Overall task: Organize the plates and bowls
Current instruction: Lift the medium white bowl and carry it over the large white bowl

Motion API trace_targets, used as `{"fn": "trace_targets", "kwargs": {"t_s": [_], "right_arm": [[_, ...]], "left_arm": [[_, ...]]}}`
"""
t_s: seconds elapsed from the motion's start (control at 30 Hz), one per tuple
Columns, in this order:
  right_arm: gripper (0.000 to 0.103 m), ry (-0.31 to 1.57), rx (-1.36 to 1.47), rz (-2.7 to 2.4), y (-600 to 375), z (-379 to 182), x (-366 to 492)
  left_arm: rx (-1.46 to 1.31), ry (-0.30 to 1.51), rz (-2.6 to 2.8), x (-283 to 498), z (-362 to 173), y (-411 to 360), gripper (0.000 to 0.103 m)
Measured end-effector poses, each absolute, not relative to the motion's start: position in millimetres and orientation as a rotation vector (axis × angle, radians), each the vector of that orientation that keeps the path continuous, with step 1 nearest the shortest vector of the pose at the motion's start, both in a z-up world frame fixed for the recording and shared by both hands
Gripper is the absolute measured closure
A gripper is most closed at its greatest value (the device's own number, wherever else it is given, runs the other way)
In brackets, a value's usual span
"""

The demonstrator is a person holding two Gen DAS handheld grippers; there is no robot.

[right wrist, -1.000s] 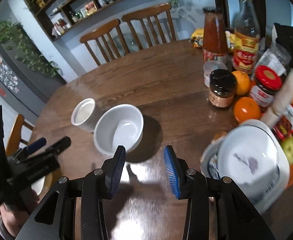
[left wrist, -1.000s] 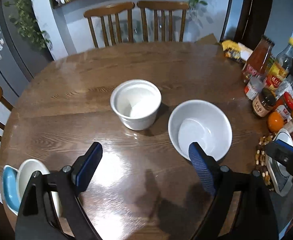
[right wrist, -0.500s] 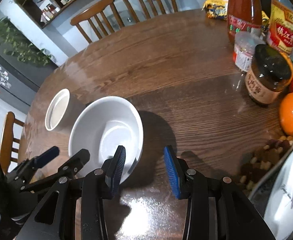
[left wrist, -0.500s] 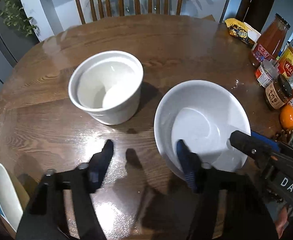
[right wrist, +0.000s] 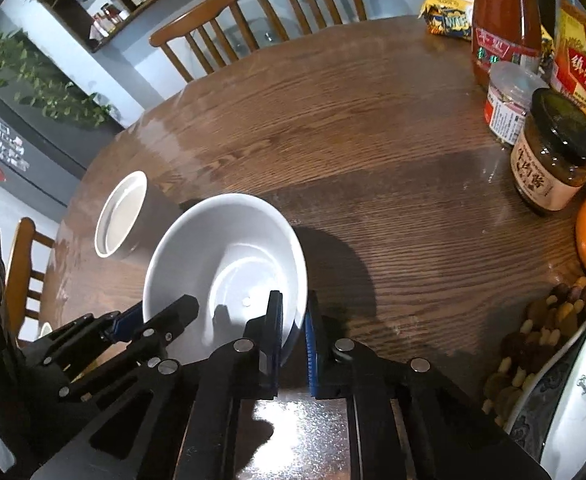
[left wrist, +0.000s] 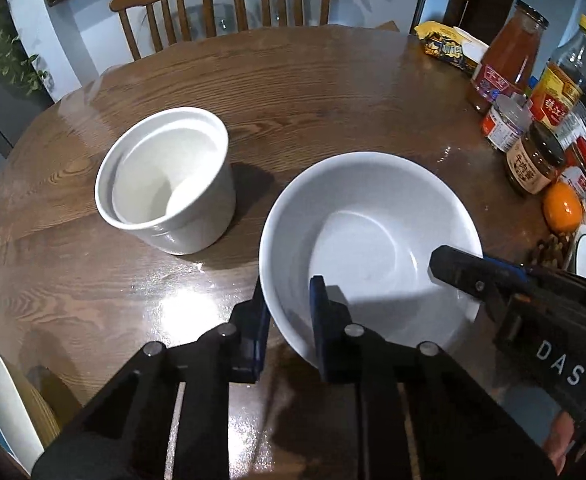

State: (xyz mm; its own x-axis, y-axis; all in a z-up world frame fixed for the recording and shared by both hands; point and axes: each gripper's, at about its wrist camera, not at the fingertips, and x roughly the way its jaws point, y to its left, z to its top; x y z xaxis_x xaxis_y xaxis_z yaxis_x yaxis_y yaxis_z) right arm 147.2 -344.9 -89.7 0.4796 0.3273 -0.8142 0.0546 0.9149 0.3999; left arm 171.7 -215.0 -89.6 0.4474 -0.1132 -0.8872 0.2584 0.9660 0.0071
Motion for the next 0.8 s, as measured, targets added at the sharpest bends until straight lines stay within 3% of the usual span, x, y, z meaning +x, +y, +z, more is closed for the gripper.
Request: {"fn": "trace_targets", "kwargs": {"t_s": [0.8], "right_arm": [[0.092,0.904,0.372,0.235,-312.8,-20.6,48.9]], "left_arm": [[0.188,0.851,-0.212,63.5,-18.4,-173.8,0.087]]}}
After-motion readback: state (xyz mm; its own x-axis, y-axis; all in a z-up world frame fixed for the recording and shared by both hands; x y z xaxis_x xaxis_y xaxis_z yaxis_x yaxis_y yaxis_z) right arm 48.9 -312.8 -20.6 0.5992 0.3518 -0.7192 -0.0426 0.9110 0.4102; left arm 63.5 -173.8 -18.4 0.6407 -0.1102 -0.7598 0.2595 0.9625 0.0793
